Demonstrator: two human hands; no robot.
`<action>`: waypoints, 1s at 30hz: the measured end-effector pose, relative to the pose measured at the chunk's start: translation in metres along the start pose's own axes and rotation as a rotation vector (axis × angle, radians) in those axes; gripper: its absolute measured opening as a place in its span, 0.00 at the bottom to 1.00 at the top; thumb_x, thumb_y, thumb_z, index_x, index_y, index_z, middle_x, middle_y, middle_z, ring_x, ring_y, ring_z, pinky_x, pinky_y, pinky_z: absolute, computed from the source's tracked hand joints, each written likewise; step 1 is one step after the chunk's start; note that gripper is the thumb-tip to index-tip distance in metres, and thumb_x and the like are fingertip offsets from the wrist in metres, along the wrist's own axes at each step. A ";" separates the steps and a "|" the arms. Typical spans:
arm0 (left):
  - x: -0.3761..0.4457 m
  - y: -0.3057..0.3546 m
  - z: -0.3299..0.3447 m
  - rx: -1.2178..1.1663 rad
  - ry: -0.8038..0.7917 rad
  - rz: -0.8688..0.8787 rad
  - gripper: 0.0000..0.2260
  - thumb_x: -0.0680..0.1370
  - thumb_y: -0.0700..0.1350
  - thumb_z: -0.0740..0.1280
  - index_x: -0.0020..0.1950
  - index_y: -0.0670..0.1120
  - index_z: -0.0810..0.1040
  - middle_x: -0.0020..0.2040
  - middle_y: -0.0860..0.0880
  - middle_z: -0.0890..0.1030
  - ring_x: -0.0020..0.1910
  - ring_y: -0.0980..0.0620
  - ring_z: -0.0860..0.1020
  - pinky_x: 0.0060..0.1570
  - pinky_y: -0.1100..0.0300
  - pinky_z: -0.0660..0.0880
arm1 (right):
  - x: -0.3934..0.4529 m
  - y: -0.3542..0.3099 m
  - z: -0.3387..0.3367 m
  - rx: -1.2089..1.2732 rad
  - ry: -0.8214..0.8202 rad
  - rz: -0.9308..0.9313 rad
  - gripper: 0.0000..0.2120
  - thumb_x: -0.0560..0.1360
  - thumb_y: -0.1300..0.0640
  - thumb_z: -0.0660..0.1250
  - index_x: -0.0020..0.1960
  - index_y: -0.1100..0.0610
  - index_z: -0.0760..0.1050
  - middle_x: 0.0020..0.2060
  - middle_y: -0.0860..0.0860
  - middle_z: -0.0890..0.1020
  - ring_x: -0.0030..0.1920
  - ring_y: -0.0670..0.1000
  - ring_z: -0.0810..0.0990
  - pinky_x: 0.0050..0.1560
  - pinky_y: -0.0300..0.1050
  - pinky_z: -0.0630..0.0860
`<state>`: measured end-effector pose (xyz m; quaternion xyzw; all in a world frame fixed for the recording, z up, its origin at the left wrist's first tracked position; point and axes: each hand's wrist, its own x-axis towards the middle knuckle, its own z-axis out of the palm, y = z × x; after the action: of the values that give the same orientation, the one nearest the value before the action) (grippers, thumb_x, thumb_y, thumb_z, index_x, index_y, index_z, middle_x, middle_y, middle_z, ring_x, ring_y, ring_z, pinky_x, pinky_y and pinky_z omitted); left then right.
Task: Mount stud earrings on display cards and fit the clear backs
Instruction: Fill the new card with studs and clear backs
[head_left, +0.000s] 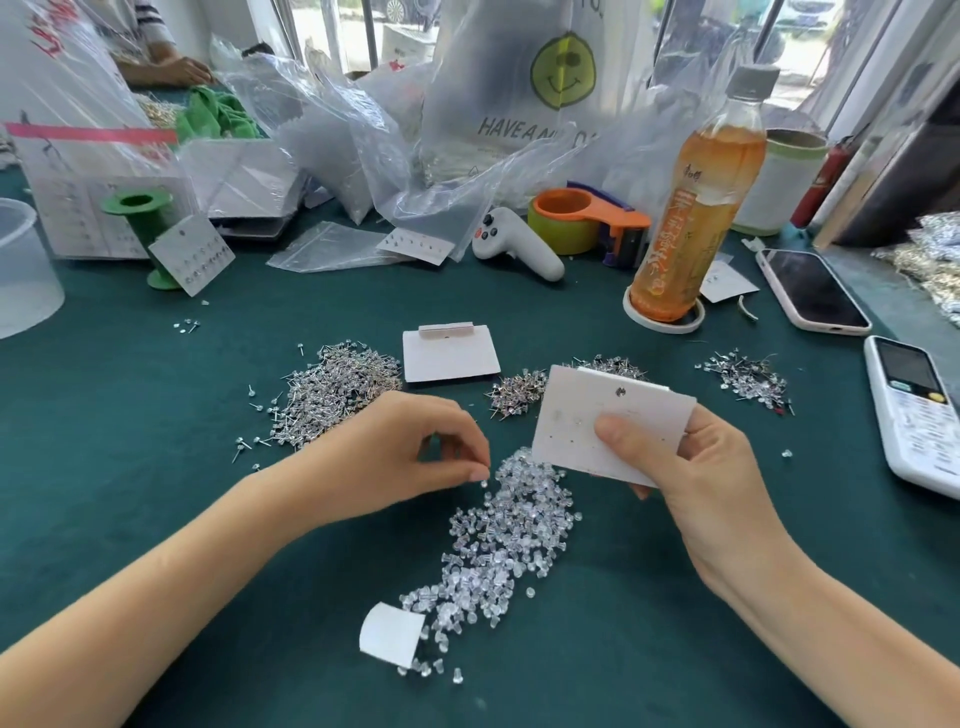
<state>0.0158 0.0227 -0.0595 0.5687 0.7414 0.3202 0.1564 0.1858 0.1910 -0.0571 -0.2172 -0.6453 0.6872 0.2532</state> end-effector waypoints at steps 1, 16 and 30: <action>0.000 0.000 0.001 -0.002 -0.023 -0.007 0.02 0.73 0.46 0.73 0.44 0.53 0.83 0.39 0.58 0.80 0.39 0.57 0.78 0.40 0.67 0.72 | -0.001 0.001 0.001 -0.004 -0.001 -0.007 0.13 0.56 0.45 0.75 0.41 0.44 0.83 0.35 0.46 0.85 0.31 0.42 0.77 0.25 0.33 0.69; 0.002 0.003 0.003 -0.347 -0.005 -0.136 0.04 0.72 0.39 0.73 0.43 0.48 0.83 0.41 0.50 0.85 0.38 0.55 0.81 0.41 0.63 0.78 | -0.012 0.009 0.004 -0.161 -0.076 -0.280 0.05 0.64 0.53 0.73 0.40 0.49 0.84 0.35 0.44 0.84 0.35 0.39 0.80 0.35 0.28 0.74; 0.005 0.028 0.007 -0.825 0.005 -0.284 0.06 0.64 0.40 0.78 0.38 0.47 0.85 0.40 0.48 0.85 0.40 0.55 0.82 0.43 0.67 0.77 | -0.006 0.018 -0.004 -0.889 -0.183 -1.236 0.18 0.80 0.66 0.58 0.38 0.61 0.83 0.37 0.51 0.84 0.37 0.53 0.82 0.37 0.45 0.79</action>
<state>0.0393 0.0332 -0.0454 0.3503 0.6227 0.5661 0.4112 0.1916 0.1902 -0.0758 0.1594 -0.8836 0.1116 0.4258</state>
